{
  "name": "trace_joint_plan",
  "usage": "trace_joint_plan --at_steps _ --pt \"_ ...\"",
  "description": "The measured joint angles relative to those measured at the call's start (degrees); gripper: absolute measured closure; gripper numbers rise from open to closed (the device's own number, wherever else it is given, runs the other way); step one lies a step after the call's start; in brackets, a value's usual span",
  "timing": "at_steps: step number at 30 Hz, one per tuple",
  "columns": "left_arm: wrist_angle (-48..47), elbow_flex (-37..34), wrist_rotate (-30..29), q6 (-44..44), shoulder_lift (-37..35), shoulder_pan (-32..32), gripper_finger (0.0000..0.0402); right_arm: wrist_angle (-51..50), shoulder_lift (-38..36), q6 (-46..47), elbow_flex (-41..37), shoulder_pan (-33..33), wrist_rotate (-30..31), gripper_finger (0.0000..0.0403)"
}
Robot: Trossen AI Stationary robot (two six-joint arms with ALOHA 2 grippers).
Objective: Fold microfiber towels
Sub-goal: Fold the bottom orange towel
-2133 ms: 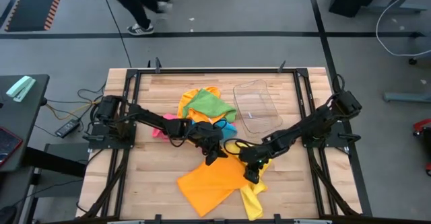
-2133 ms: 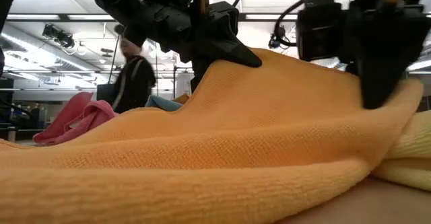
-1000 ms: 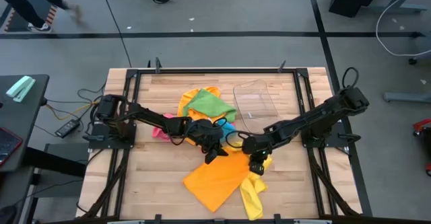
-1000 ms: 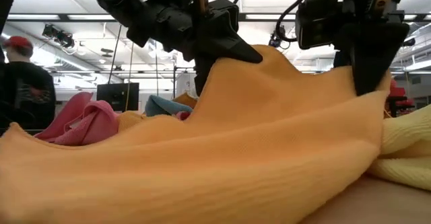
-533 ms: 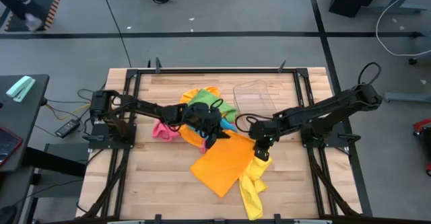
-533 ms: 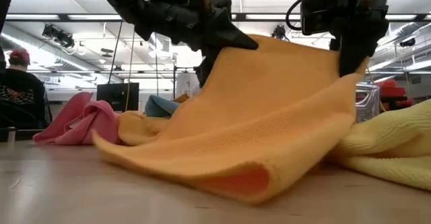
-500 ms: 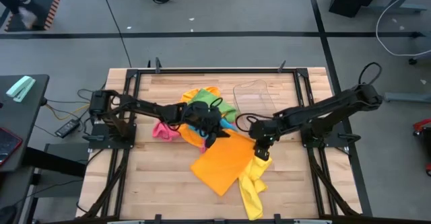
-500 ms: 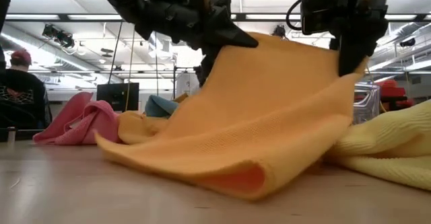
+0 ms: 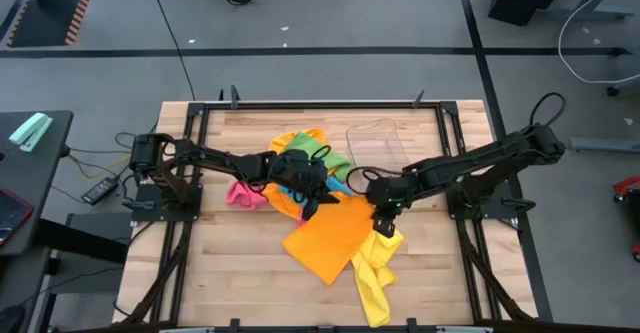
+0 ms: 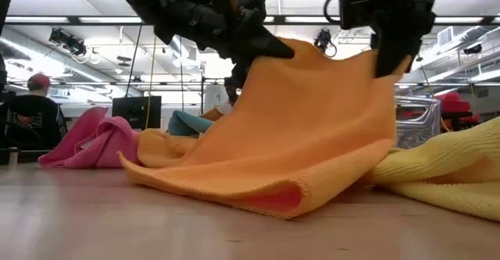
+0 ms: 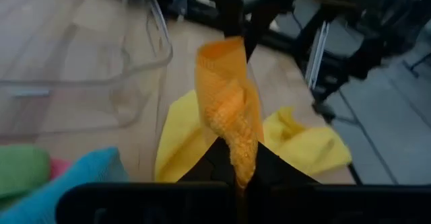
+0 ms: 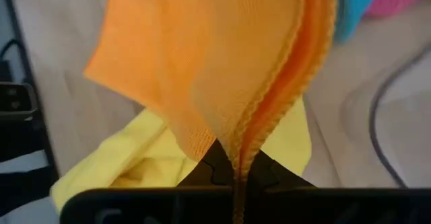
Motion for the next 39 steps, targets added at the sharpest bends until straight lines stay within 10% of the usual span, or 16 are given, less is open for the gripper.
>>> trace_joint_plan --at_steps 19,39 --pt "-23.5 -0.1 0.0 10.8 -8.6 -3.0 0.0379 2.0 16.1 -1.5 13.8 7.4 5.4 0.0399" --pt "-28.2 0.0 0.0 9.8 -8.6 -9.6 0.0392 17.6 22.3 -0.1 14.8 11.3 0.0 0.0399"
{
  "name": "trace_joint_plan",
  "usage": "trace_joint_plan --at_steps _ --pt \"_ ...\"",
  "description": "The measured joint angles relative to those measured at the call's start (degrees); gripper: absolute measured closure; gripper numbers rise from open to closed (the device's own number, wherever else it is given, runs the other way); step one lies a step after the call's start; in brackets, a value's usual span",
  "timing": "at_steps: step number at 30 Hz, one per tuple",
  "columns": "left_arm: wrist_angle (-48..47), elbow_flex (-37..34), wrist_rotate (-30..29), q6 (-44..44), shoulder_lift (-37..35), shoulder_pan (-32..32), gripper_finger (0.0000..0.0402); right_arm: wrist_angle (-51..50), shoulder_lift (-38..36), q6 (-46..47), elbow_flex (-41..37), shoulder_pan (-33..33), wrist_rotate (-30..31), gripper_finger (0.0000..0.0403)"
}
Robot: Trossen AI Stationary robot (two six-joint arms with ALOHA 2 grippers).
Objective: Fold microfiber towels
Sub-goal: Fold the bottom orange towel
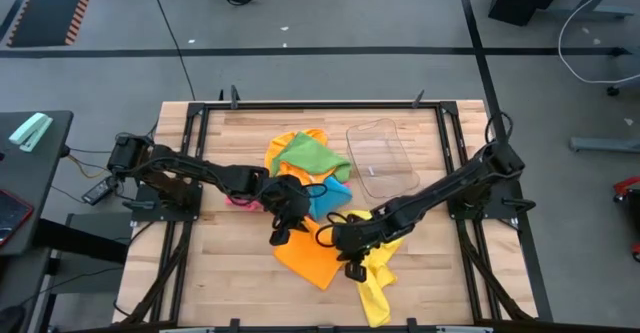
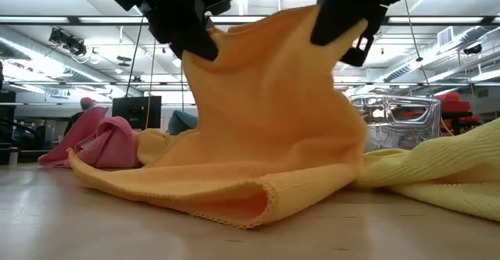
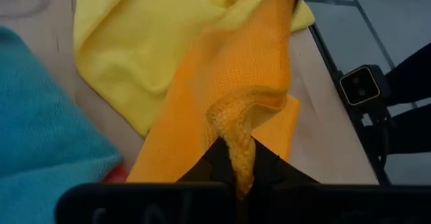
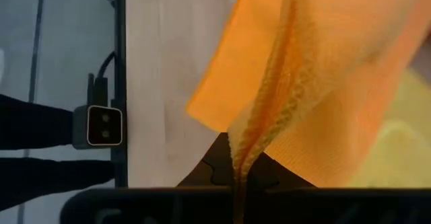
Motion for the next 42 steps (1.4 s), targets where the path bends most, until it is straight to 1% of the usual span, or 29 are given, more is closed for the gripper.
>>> trace_joint_plan --at_steps 5,7,12,14,16,20,23,26,30,33,36,39,42 --pt "-2.6 0.0 0.2 0.2 0.0 -2.2 0.037 3.1 1.9 0.7 0.0 0.6 -0.7 0.0399" --pt "-3.7 0.0 0.2 0.4 0.1 -3.1 0.0368 3.8 2.2 0.5 0.0 0.7 -0.7 0.0399" --pt "-5.2 0.0 0.3 0.8 0.1 -5.1 0.0388 8.4 4.0 -0.4 0.0 1.2 -1.1 0.0399" --pt "-5.7 0.0 0.1 1.0 0.1 -5.6 0.0392 8.6 5.1 -0.7 0.0 1.2 -1.2 0.0399" --pt "-6.2 0.1 -1.2 1.0 0.6 -6.2 0.039 9.3 6.4 -1.0 0.0 1.1 -1.2 0.0399" --pt "-7.0 0.1 -4.8 1.3 2.3 -7.7 0.0367 10.5 8.6 -2.1 0.0 1.0 -1.2 0.0398" --pt "-6.2 0.0 -6.2 0.4 4.2 -8.6 0.0361 10.6 9.6 -2.8 0.0 0.9 -1.2 0.0397" --pt "-6.4 0.0 -7.5 -0.1 5.7 -9.4 0.0367 11.1 10.1 -3.3 -0.1 0.9 -1.2 0.0391" --pt "-6.4 0.0 -7.5 -0.1 6.5 -10.5 0.0383 11.1 10.5 -4.6 -0.1 0.9 -1.2 0.0382" --pt "-7.0 0.0 -7.6 -0.4 6.7 -11.2 0.0384 11.6 10.5 -6.2 -0.1 0.9 -1.4 0.0372" --pt "-7.3 0.0 -7.5 -1.8 7.2 -11.6 0.0363 12.4 10.8 -7.1 -0.1 0.7 -3.1 0.035" --pt "-7.5 0.0 -7.5 -3.1 7.5 -11.9 0.0329 14.0 10.8 -7.1 -0.1 0.4 -5.3 0.0316" --pt "-7.6 0.0 -6.8 -4.5 7.6 -12.1 0.0292 13.2 10.8 -6.9 -0.1 -0.1 -7.1 0.0281"
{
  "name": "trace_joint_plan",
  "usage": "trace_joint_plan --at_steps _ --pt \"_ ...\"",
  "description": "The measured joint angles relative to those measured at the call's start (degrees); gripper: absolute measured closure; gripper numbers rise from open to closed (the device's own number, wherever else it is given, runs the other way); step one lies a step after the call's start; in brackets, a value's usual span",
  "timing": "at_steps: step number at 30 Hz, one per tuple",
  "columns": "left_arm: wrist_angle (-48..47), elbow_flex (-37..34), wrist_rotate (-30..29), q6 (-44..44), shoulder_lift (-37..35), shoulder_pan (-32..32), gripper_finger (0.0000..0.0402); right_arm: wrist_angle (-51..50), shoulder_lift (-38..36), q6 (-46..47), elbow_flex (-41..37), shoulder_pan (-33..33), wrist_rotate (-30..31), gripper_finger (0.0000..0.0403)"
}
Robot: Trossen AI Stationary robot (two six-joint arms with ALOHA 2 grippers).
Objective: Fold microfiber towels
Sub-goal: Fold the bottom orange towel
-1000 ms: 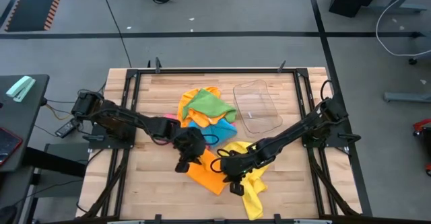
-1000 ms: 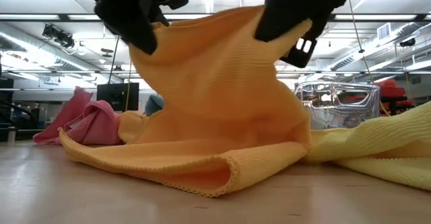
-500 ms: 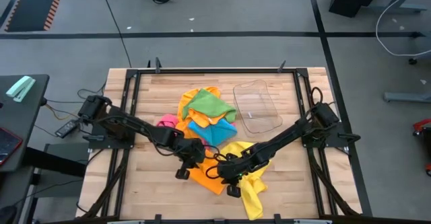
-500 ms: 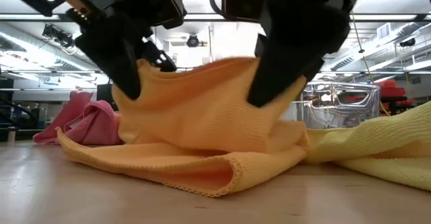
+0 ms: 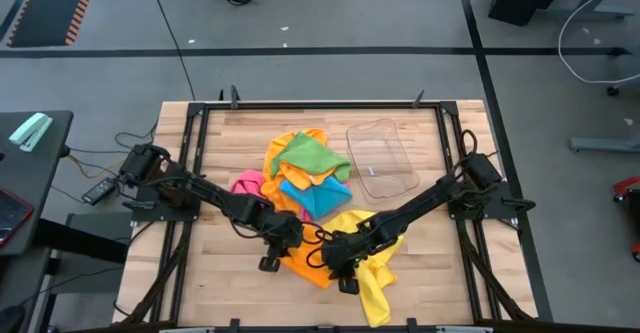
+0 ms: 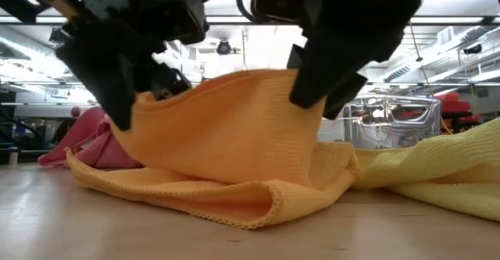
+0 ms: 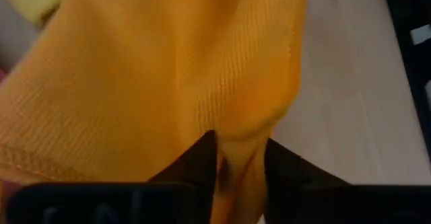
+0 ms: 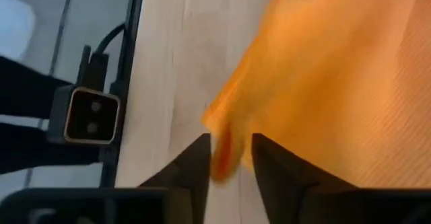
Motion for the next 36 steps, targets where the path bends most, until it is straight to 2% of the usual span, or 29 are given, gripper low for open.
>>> trace_joint_plan --at_steps 6,9,12,15,18,21,27,30,36 --pt "0.2 0.0 7.5 -4.6 -0.8 0.2 0.0227 -4.3 -1.6 2.5 0.0 -2.2 -10.2 0.0241" --pt "-0.2 0.0 9.4 -5.9 -2.0 0.2 0.0209 -7.6 -4.3 0.8 0.0 -2.9 -10.0 0.0234" --pt "0.3 0.1 9.3 -7.4 -3.1 0.6 0.0204 -9.1 -6.7 -0.7 0.0 -3.4 -6.3 0.0233" --pt "0.6 0.1 5.6 -9.3 -3.4 0.7 0.0212 -7.9 -7.4 -2.1 0.0 -3.3 -0.3 0.0233" --pt "1.2 0.1 -1.6 -10.8 -2.9 0.4 0.0226 -6.9 -6.8 -0.6 -0.8 -3.0 4.5 0.0233" --pt "2.6 0.1 -7.1 -10.9 -2.4 0.3 0.0239 -3.7 -6.6 1.5 -3.3 -3.3 6.1 0.0232" --pt "2.2 0.0 -14.0 -10.1 1.1 1.3 0.0264 -2.1 -6.6 5.3 -7.3 -4.9 7.6 0.0232" --pt "2.5 0.0 -16.1 -10.6 3.7 2.3 0.0276 -2.7 -6.6 6.6 -9.7 -5.3 7.6 0.0232" --pt "4.4 0.0 -15.9 -12.0 6.0 2.7 0.0297 -3.7 -6.7 8.0 -13.3 -5.7 7.8 0.0232"
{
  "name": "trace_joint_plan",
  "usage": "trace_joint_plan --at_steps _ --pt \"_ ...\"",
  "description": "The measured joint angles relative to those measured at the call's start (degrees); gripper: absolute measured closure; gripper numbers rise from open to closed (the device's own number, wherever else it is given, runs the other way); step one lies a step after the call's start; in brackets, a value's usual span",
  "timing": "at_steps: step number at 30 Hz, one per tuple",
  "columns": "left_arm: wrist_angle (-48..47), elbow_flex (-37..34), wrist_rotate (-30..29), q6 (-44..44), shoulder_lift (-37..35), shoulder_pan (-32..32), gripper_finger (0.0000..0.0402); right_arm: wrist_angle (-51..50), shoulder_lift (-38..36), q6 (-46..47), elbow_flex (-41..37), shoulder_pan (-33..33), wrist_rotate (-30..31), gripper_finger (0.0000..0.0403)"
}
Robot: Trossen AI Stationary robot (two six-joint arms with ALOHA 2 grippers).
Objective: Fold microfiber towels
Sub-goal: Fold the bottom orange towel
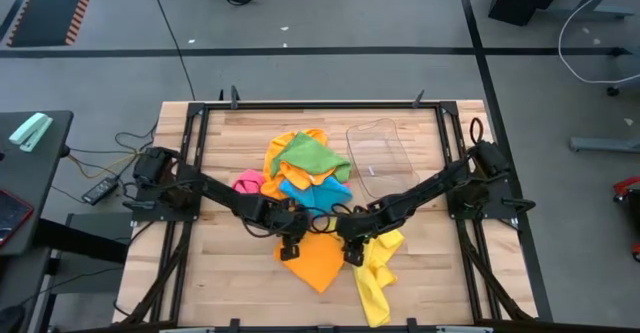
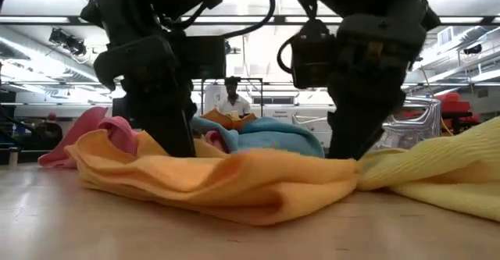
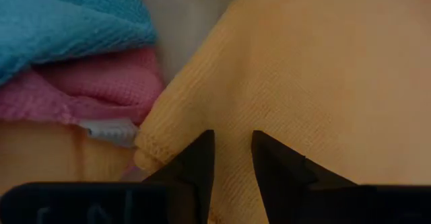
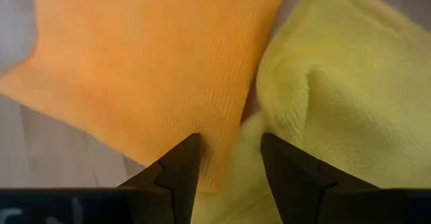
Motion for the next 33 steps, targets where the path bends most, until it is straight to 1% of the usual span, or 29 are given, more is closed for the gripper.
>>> trace_joint_plan --at_steps 3,7,11,13,16,21,25,27,31,33 --pt "-0.3 0.0 1.5 -0.1 -1.1 -0.2 0.0306 -1.8 -1.1 -0.6 -0.1 0.0 -1.7 0.0232" --pt "0.4 0.1 3.6 0.9 -5.3 -0.2 0.0314 -1.9 -5.1 -0.7 0.1 0.1 -2.2 0.0232" --pt "0.6 0.1 3.6 3.1 -8.8 0.6 0.0311 -1.9 -8.3 -0.7 0.2 0.1 -1.3 0.0232" --pt "1.4 0.1 3.6 3.2 -9.3 1.3 0.0304 -1.5 -8.8 -0.7 0.2 0.1 -1.0 0.0232" --pt "1.8 0.1 4.4 4.3 -8.8 2.7 0.0289 -0.8 -7.8 0.4 0.2 0.1 -1.0 0.0232" --pt "3.9 0.0 10.2 6.4 -6.1 6.2 0.0243 -0.1 -4.6 3.9 0.2 -0.3 -3.0 0.023" --pt "5.1 0.0 11.8 10.4 -4.9 8.5 0.0203 0.1 -4.3 5.4 0.2 -0.5 -3.0 0.0214" --pt "6.0 0.1 13.9 12.2 -4.5 9.6 0.0189 0.3 -4.4 6.6 0.2 -0.5 -3.0 0.0205" --pt "5.7 0.0 22.3 17.2 -2.2 11.8 0.0186 0.0 -4.4 9.2 0.2 -0.3 -3.2 0.0192" --pt "6.2 0.0 23.6 20.0 -1.0 12.1 0.0195 0.0 -4.4 10.6 0.2 -0.2 -3.3 0.0189"
